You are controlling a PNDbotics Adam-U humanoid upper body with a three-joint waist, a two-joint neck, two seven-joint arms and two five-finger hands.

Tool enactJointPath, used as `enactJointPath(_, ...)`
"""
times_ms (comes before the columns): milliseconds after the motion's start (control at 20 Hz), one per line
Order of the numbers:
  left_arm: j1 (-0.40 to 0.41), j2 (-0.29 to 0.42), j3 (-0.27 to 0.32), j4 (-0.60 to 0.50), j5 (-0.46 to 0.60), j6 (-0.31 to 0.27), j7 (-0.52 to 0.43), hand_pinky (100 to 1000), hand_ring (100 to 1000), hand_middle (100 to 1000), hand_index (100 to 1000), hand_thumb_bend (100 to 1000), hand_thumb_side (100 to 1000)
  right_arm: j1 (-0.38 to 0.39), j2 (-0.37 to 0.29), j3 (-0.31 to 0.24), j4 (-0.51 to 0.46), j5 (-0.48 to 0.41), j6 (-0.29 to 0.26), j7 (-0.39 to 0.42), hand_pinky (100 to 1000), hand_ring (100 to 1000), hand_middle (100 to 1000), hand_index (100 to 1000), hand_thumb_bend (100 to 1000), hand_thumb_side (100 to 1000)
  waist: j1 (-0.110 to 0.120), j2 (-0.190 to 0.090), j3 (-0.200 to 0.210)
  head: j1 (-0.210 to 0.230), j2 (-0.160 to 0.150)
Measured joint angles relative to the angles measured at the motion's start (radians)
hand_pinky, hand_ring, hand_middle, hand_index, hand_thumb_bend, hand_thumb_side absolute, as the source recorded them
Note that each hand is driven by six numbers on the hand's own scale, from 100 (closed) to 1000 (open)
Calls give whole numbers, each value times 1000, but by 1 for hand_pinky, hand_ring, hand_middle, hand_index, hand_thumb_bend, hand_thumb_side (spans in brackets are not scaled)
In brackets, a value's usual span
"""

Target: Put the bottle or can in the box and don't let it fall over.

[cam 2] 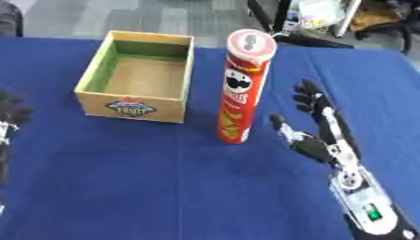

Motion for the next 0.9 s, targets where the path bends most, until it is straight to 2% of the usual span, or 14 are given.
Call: enactJointPath(900,0,0,0,0,1,-1,-4,878,804,827,950,459,749,-101,0,55,74,-76,-7,28,863,877,879,1000,477,401,1,0,13,-5,0)
